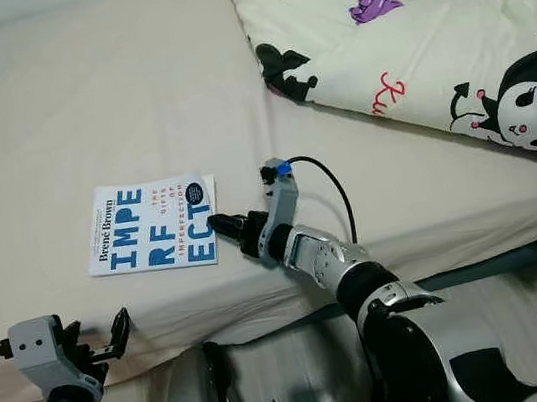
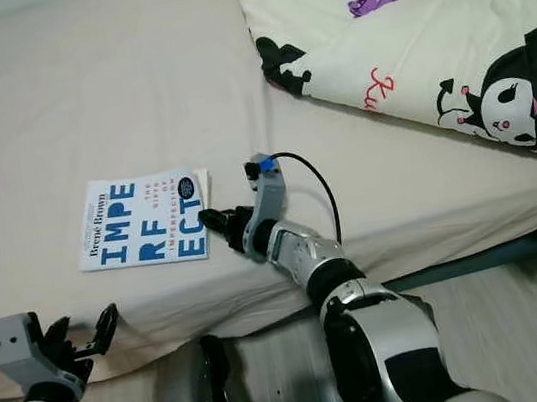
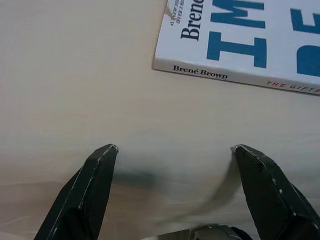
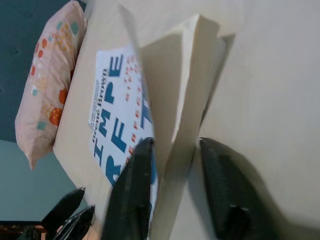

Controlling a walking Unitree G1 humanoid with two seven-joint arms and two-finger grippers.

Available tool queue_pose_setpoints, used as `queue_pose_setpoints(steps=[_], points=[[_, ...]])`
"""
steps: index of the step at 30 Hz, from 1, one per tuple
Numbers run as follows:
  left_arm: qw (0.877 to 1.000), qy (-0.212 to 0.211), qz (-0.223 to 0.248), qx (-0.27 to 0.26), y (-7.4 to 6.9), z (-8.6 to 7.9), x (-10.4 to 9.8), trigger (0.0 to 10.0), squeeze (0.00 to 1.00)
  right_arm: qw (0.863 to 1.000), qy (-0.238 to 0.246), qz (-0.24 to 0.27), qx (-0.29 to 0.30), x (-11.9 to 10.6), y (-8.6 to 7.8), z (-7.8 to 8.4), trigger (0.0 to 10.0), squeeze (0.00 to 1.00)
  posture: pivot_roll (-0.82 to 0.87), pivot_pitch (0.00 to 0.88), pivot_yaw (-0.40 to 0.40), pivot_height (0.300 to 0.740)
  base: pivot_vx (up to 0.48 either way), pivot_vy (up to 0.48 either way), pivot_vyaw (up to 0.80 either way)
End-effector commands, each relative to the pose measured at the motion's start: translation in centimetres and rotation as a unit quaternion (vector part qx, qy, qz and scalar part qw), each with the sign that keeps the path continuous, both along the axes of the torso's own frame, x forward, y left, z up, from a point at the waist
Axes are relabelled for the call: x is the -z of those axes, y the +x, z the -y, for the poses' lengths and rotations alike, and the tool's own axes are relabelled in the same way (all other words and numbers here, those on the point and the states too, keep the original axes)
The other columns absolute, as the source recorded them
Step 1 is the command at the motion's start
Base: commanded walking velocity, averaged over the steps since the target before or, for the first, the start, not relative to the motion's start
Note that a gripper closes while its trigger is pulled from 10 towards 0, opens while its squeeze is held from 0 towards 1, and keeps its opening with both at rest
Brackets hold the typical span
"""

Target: Clean up the room

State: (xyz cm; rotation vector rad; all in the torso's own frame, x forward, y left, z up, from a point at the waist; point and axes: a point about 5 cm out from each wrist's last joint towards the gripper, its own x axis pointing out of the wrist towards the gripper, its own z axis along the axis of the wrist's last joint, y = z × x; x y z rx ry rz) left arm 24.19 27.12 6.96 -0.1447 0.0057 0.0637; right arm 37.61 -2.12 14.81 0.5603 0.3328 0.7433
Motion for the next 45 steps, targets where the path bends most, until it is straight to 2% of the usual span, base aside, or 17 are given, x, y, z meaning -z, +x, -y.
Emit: queue_pose_setpoints(steps=[1,5,8,9,11,14,17,18,22,27,28,29,31,34,38,41,45], points=[[0.999,-0.012,-0.034,-0.009,-1.0,-0.3,1.2,10.0,0.00,1.000,0.022,-0.008,0.000,0.1,-0.1,-0.3,0.0,0.00,0.25,0.394,0.082,0.453,0.000,0.000,0.00],[0.999,-0.015,-0.031,-0.012,-0.9,-0.1,0.9,10.0,0.00,1.000,0.029,0.000,-0.002,-0.2,0.0,-0.1,0.0,0.00,0.24,0.391,0.079,0.453,0.000,0.000,0.00],[0.999,-0.032,-0.007,-0.021,0.4,0.0,0.0,10.0,0.00,0.999,0.037,0.013,-0.006,-0.4,0.1,0.4,0.0,0.00,0.21,0.370,0.069,0.453,0.000,0.000,0.00],[0.998,-0.055,0.020,-0.032,1.7,0.0,-1.3,10.0,0.00,0.999,0.038,0.020,-0.002,-0.4,0.2,1.1,0.0,0.00,0.20,0.360,0.065,0.453,0.000,0.000,0.00],[0.996,-0.068,0.035,-0.036,2.4,0.0,-2.0,10.0,0.00,0.999,0.034,0.022,0.004,-0.2,0.3,1.5,0.0,0.00,0.19,0.355,0.063,0.453,0.000,0.000,0.00],[0.991,-0.095,0.093,-0.030,4.9,0.2,-5.3,10.0,0.00,0.999,0.027,0.023,0.021,0.5,0.3,2.9,0.0,0.00,0.15,0.337,0.057,0.453,0.000,0.000,0.00],[0.986,-0.097,0.136,-0.026,6.5,0.3,-8.0,10.0,0.00,0.999,0.024,0.020,0.034,1.2,0.2,4.0,0.0,0.00,0.12,0.326,0.057,0.453,0.000,0.000,0.00],[0.986,-0.097,0.136,-0.026,6.5,0.3,-8.0,10.0,0.00,0.999,0.024,0.020,0.034,1.2,0.2,4.0,0.0,0.00,0.12,0.326,0.057,0.453,0.000,0.000,0.00],[0.974,-0.094,0.206,-0.033,8.8,-0.2,-12.8,10.0,0.00,0.998,0.007,0.010,0.057,3.2,-0.6,5.8,0.0,0.00,0.07,0.313,0.063,0.453,0.000,0.000,0.00],[0.974,-0.087,0.205,-0.027,9.5,-0.1,-13.3,10.0,0.00,0.998,-0.001,0.006,0.070,3.8,-0.9,6.3,0.0,0.00,0.06,0.309,0.069,0.453,0.000,0.000,0.00],[0.983,-0.056,0.169,-0.037,10.5,0.0,-12.2,10.0,0.00,0.997,0.009,0.014,0.077,3.8,-1.1,6.8,6.4,0.00,0.03,0.312,0.072,0.453,0.000,0.000,0.00],[0.986,-0.046,0.156,-0.041,10.9,0.1,-11.8,10.0,0.00,0.997,0.019,0.019,0.076,3.7,-1.3,6.9,10.0,0.00,0.03,0.312,0.072,0.453,0.000,0.000,0.00],[0.986,-0.046,0.156,-0.041,10.9,0.1,-11.8,10.0,0.00,0.997,0.019,0.019,0.076,3.7,-1.3,6.9,10.0,0.00,0.03,0.312,0.072,0.453,0.000,0.000,0.00],[0.993,-0.023,0.108,-0.042,12.2,0.2,-10.9,10.0,0.00,0.996,0.043,0.039,0.065,3.1,-2.0,7.2,10.0,0.00,0.01,0.319,0.075,0.453,0.000,0.000,0.00],[0.996,-0.018,0.078,-0.041,12.7,0.3,-10.3,10.0,0.00,0.995,0.047,0.049,0.067,2.8,-2.5,7.5,10.0,0.00,0.00,0.321,0.082,0.453,0.000,0.000,0.00],[0.997,-0.033,0.047,-0.044,12.8,0.5,-9.2,10.0,0.00,0.991,0.082,0.071,0.074,1.7,-3.2,8.3,10.0,0.00,-0.02,0.326,0.090,0.453,0.000,0.000,0.00],[0.997,-0.050,0.043,-0.027,13.0,1.2,-8.7,10.0,0.00,0.988,0.111,0.085,0.060,0.7,-3.9,8.3,10.0,0.00,-0.02,0.326,0.090,0.453,0.000,0.000,0.00]])
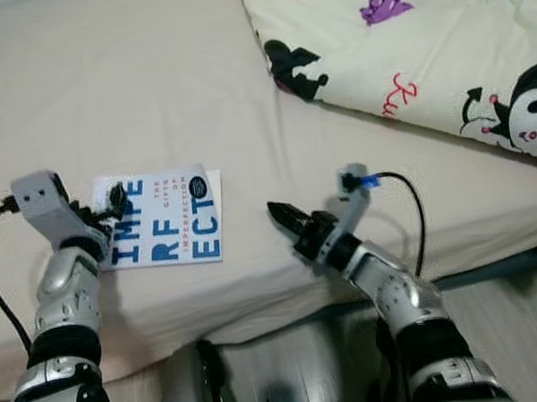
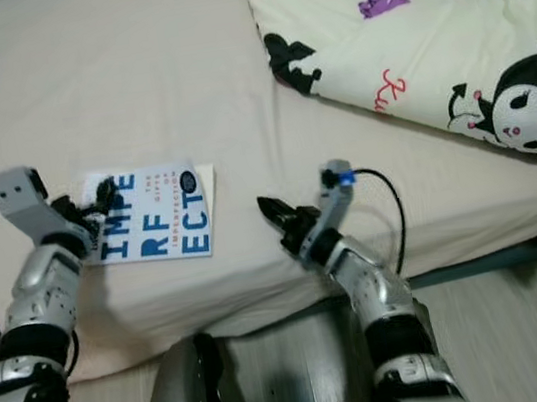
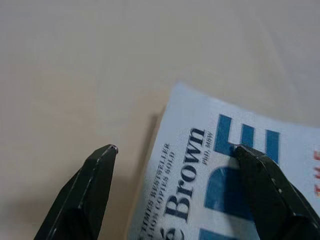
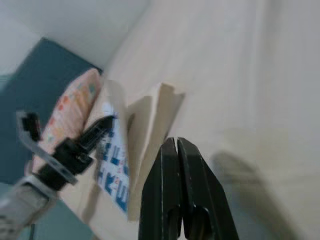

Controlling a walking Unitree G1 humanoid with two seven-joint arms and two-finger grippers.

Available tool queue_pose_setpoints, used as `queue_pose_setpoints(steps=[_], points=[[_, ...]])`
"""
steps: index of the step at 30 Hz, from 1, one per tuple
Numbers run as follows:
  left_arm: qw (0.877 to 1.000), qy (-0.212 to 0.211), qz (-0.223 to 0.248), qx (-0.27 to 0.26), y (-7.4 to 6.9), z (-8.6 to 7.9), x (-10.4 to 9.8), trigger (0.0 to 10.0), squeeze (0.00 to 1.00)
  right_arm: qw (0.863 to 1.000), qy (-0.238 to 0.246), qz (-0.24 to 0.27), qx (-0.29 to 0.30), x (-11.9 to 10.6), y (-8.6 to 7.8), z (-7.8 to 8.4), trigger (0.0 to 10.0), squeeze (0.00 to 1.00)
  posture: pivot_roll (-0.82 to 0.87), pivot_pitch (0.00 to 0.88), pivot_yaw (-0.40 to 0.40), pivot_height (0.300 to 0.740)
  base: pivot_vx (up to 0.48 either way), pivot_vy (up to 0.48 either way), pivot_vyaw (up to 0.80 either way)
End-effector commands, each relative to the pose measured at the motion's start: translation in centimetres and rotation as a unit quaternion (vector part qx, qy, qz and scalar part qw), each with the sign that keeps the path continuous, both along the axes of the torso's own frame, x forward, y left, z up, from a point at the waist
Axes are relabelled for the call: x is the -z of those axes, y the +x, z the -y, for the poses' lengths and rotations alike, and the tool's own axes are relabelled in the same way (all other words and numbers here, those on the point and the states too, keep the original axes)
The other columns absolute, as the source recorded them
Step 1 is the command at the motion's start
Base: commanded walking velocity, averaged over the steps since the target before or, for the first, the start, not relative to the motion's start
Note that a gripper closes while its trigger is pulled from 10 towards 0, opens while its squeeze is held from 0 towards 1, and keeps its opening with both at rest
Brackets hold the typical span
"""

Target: Clean up the room

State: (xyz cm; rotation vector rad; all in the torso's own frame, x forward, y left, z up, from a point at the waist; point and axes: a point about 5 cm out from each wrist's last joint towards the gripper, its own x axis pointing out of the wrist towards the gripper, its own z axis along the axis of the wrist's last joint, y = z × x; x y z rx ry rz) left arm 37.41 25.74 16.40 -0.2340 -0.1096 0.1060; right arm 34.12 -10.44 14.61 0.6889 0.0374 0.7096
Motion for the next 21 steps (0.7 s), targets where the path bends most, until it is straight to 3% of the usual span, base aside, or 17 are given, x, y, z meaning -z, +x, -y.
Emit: queue_pose_setpoints(steps=[1,3,4,16,21], points=[[1.000,-0.009,-0.014,0.008,-0.2,0.2,0.9,10.0,0.00,1.000,0.021,-0.004,-0.011,0.1,-0.6,0.0,10.0,0.00,-0.02,0.328,0.091,0.453,0.000,0.000,0.00],[1.000,-0.013,-0.015,0.016,-0.1,0.6,1.1,10.0,0.00,0.999,0.037,-0.004,-0.013,-0.3,-0.7,-0.1,10.0,0.00,-0.02,0.328,0.090,0.453,0.000,0.000,0.00],[0.999,-0.016,-0.015,0.026,-0.1,1.0,1.4,10.0,0.00,0.999,0.035,-0.001,-0.017,-0.5,-0.9,0.0,10.0,1.00,-0.02,0.329,0.088,0.453,0.000,0.000,0.00],[0.998,-0.043,-0.008,0.049,-0.8,2.2,3.2,10.0,0.00,0.994,-0.052,-0.079,-0.049,1.8,-2.0,-0.1,10.0,1.00,-0.01,0.318,0.087,0.453,0.000,0.000,0.00],[0.998,-0.048,-0.006,0.050,-0.8,2.4,3.4,10.0,0.00,0.994,-0.044,-0.085,-0.057,1.7,-2.2,-0.1,10.0,1.00,-0.01,0.314,0.089,0.453,0.000,0.000,0.00]])
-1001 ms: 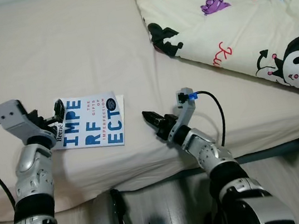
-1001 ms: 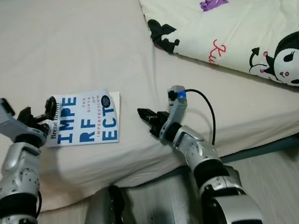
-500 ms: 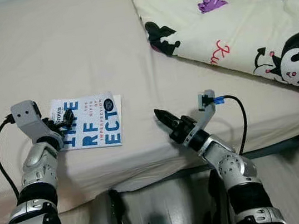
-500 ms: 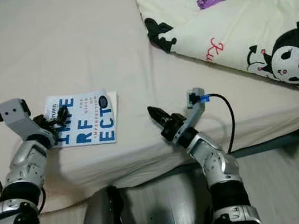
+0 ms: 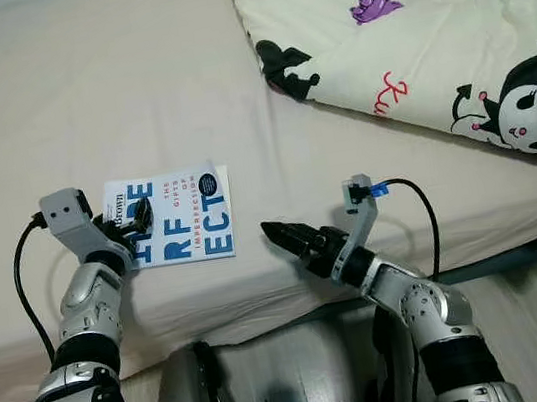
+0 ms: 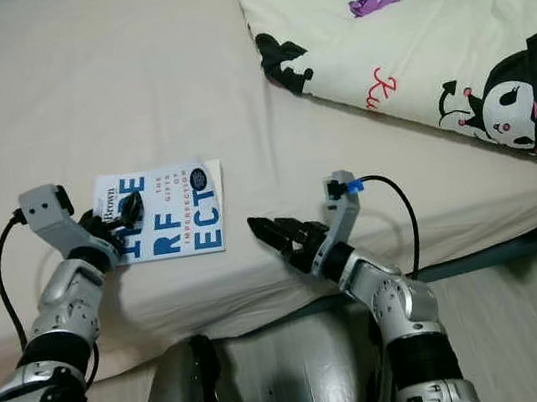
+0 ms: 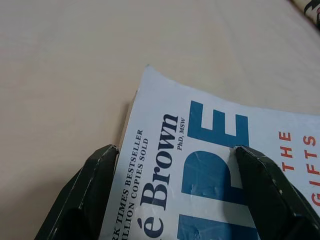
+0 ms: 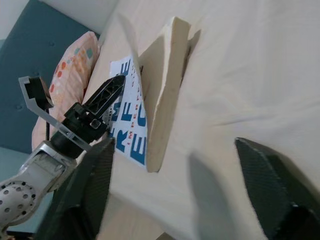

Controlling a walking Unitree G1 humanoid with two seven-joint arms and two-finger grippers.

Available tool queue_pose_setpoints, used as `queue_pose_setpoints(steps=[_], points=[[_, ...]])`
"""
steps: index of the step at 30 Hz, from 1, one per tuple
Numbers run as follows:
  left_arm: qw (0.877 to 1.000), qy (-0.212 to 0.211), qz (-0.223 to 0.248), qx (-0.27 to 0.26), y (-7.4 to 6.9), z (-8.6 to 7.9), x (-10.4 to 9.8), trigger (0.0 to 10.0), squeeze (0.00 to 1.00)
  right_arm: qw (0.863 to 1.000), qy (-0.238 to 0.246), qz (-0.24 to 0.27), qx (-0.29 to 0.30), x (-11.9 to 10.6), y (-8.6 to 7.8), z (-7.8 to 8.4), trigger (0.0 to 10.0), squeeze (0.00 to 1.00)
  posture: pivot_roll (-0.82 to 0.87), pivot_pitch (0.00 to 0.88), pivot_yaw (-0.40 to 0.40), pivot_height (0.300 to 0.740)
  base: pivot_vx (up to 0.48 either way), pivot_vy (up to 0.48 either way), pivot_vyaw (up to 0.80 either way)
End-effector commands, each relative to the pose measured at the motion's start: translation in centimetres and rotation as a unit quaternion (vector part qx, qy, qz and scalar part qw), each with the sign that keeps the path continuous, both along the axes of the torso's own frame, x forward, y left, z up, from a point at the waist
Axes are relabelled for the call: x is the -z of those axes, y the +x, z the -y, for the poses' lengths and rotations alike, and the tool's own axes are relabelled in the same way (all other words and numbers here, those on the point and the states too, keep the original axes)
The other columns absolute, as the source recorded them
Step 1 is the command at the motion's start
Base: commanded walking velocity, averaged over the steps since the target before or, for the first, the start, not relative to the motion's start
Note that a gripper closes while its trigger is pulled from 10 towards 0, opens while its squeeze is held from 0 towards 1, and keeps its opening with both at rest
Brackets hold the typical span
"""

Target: Clean up the room

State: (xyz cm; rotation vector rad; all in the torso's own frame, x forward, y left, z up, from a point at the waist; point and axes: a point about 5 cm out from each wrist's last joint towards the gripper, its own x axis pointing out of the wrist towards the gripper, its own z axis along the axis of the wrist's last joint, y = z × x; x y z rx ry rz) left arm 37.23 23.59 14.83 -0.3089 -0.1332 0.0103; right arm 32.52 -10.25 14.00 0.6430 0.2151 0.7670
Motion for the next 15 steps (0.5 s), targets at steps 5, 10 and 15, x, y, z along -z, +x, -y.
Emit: queue_pose_setpoints(steps=[5,10,15], points=[[1.000,-0.020,-0.022,0.005,-0.7,0.5,2.0,10.0,0.00,1.000,0.015,-0.019,-0.015,0.8,-0.9,-0.2,10.0,1.00,-0.01,0.313,0.089,0.453,0.000,0.000,0.00],[0.999,-0.040,-0.007,0.023,-0.8,1.9,2.2,10.0,0.00,0.999,0.023,-0.034,0.003,0.8,-0.4,-0.2,10.0,1.00,0.00,0.313,0.092,0.453,0.000,0.000,0.00],[0.995,-0.065,0.011,0.081,-1.2,4.2,2.5,10.0,0.00,0.997,0.031,-0.057,0.031,0.7,0.5,0.1,10.0,0.00,0.01,0.319,0.092,0.453,0.000,0.000,0.00]])
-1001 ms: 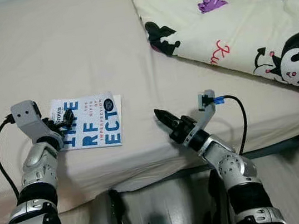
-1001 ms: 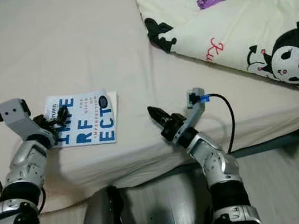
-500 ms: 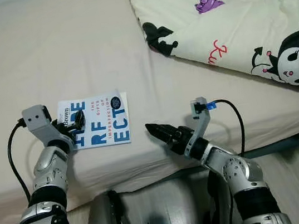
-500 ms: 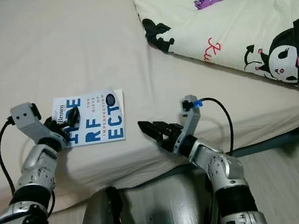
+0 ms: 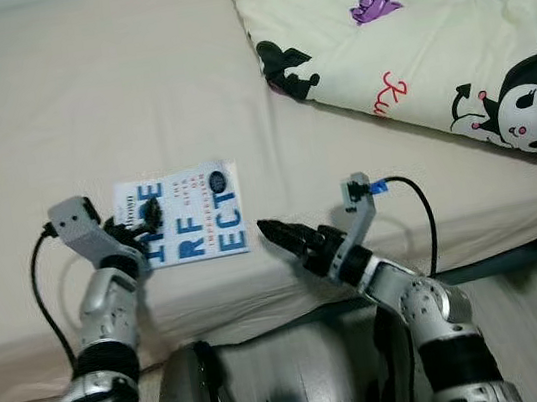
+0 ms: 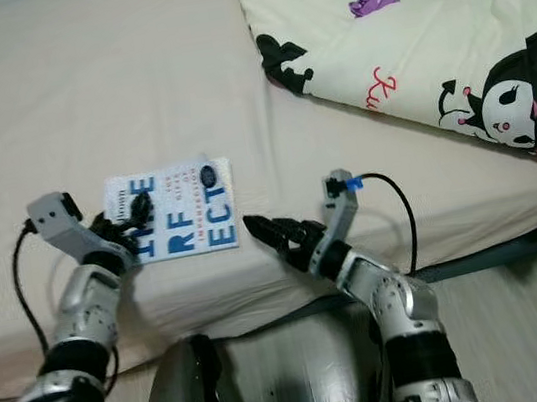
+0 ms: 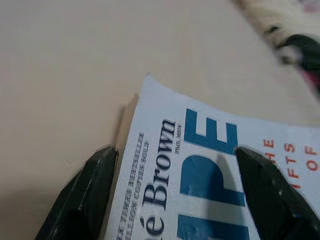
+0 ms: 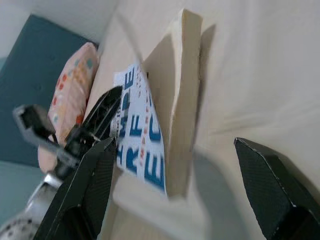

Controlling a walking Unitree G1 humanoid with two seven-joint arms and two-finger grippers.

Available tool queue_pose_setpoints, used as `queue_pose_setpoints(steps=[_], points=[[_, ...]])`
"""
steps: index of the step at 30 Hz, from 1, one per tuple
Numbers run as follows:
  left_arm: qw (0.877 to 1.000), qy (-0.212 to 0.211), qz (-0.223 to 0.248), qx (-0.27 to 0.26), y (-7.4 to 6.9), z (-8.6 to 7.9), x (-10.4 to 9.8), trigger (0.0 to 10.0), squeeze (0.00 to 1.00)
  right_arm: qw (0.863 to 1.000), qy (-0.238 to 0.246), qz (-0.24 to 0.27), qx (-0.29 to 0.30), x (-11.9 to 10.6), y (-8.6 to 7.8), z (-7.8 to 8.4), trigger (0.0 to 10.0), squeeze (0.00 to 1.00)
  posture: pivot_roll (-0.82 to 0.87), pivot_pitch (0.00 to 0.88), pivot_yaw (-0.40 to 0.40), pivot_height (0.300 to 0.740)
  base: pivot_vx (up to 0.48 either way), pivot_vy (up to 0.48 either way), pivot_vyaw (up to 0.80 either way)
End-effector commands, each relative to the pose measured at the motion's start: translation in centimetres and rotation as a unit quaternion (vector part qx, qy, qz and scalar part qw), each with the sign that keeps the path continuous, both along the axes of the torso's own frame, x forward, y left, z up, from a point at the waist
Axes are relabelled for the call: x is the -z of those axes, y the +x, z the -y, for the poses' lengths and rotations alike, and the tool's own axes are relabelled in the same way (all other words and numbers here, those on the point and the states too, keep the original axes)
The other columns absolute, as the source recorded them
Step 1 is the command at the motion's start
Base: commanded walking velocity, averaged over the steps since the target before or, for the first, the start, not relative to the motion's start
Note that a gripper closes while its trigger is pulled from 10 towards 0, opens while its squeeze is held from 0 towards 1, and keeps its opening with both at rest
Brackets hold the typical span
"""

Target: Clean up the room

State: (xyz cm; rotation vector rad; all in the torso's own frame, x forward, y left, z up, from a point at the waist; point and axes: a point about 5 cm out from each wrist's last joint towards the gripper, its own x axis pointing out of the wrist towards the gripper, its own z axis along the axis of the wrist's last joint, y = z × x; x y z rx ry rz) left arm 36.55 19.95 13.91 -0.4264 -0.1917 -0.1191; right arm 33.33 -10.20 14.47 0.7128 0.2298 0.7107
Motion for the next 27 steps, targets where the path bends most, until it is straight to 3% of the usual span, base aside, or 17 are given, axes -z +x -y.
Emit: queue_pose_setpoints(steps=[1,8,13,19,20,21,27], points=[[0.999,-0.011,-0.024,0.041,-0.8,1.1,1.8,10.0,0.00,0.999,0.008,-0.033,0.009,1.2,-0.2,0.2,10.0,0.00,0.01,0.319,0.092,0.453,0.000,0.000,0.00],[0.996,-0.009,-0.024,0.082,-1.8,2.2,2.6,10.0,0.00,0.997,-0.005,-0.066,0.030,1.9,0.3,0.5,10.0,0.00,0.02,0.327,0.091,0.453,0.000,0.000,0.00],[0.996,-0.013,-0.029,0.084,-2.6,2.2,3.1,10.0,0.00,0.987,-0.022,-0.151,0.051,3.9,0.4,0.8,10.0,0.00,0.03,0.334,0.087,0.453,0.000,0.000,0.00],[0.996,-0.015,-0.030,0.086,-2.8,2.2,3.1,10.0,0.00,0.984,-0.012,-0.172,0.037,4.4,0.1,0.4,10.0,0.00,0.03,0.335,0.085,0.453,0.000,0.000,0.00],[0.996,-0.016,-0.030,0.087,-2.8,2.2,3.1,10.0,0.00,0.986,0.006,-0.164,0.023,4.1,0.0,0.1,6.1,0.00,0.03,0.335,0.085,0.453,0.000,0.000,0.00],[0.995,-0.017,-0.030,0.089,-2.9,2.3,3.1,10.0,0.00,0.988,0.023,-0.150,0.001,3.6,-0.2,-0.3,0.0,0.00,0.03,0.335,0.085,0.453,0.000,0.000,0.00],[0.994,-0.021,-0.032,0.097,-3.1,2.8,3.2,10.0,0.00,0.989,0.041,-0.134,-0.049,3.4,-0.9,-1.0,0.0,0.00,0.02,0.335,0.082,0.453,0.000,0.000,0.00]])
